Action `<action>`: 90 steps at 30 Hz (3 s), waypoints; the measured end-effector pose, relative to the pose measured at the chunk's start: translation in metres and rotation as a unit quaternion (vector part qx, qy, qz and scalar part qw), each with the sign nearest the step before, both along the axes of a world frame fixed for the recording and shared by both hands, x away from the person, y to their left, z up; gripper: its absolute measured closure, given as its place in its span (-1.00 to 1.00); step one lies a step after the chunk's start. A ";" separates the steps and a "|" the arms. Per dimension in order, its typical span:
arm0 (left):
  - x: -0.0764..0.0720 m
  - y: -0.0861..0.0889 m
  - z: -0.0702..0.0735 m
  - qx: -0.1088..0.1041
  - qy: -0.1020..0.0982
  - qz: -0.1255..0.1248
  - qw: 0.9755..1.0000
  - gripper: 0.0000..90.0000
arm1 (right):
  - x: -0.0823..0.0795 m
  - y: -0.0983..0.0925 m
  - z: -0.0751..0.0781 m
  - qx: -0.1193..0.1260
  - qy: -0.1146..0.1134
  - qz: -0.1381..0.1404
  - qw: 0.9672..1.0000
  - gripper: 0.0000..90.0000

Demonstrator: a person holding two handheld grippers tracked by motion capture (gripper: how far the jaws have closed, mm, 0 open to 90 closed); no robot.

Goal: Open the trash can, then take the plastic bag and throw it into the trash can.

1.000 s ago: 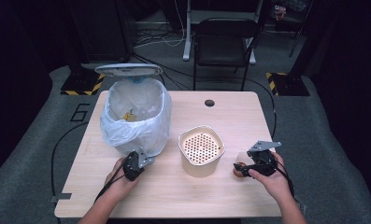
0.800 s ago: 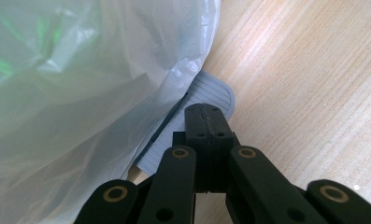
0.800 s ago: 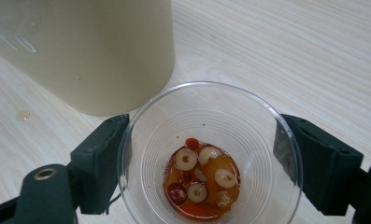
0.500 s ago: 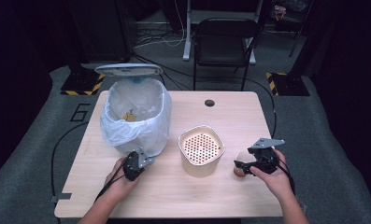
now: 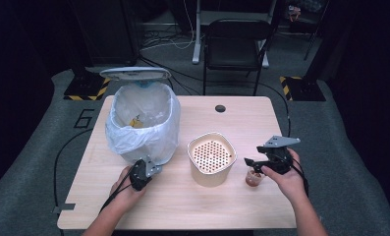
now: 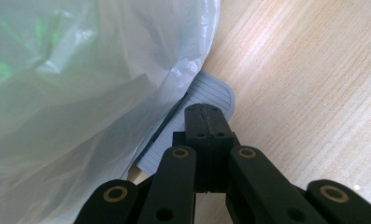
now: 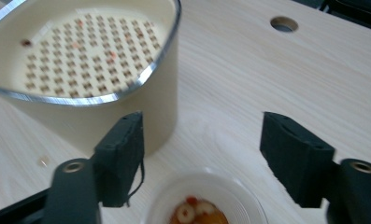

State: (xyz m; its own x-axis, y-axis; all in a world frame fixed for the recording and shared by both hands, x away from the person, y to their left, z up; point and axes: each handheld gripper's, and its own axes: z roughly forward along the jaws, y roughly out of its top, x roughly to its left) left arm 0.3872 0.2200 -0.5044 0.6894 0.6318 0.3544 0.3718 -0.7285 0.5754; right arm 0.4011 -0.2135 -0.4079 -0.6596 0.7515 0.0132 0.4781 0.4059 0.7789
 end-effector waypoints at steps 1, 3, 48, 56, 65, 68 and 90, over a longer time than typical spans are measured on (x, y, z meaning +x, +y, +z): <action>0.000 0.000 0.000 0.000 0.000 0.000 1.000 1.00 | 0.000 0.000 0.000 0.000 0.000 0.000 1.000 -0.23; 0.000 0.000 0.000 0.001 0.000 0.000 1.000 1.00 | 0.008 0.013 0.008 0.014 0.005 0.006 1.000 -0.07; 0.000 0.000 0.000 -0.003 -0.002 0.002 1.000 1.00 | -0.006 0.052 0.012 0.031 0.022 0.063 0.997 0.15; 0.000 0.000 0.000 -0.002 -0.001 0.003 1.000 1.00 | -0.014 0.029 0.019 0.027 -0.013 0.032 0.999 -0.15; 0.000 0.000 0.000 -0.002 -0.002 0.002 1.000 1.00 | -0.024 0.011 0.010 0.027 -0.029 0.012 0.999 -0.55; 0.000 0.000 0.000 0.000 0.001 0.000 1.000 1.00 | -0.027 0.007 0.001 0.016 -0.019 0.016 1.000 -0.68; 0.000 0.000 0.000 0.000 0.001 0.000 1.000 1.00 | -0.021 -0.020 -0.047 0.002 0.023 -0.023 0.999 -0.68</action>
State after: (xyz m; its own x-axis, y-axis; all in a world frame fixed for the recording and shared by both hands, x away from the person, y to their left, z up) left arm 0.3874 0.2199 -0.5043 0.6894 0.6320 0.3540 0.3730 -0.7286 0.5744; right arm 0.3801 -0.2334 -0.4547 -0.6229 0.7809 0.0462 0.5312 0.3789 0.7578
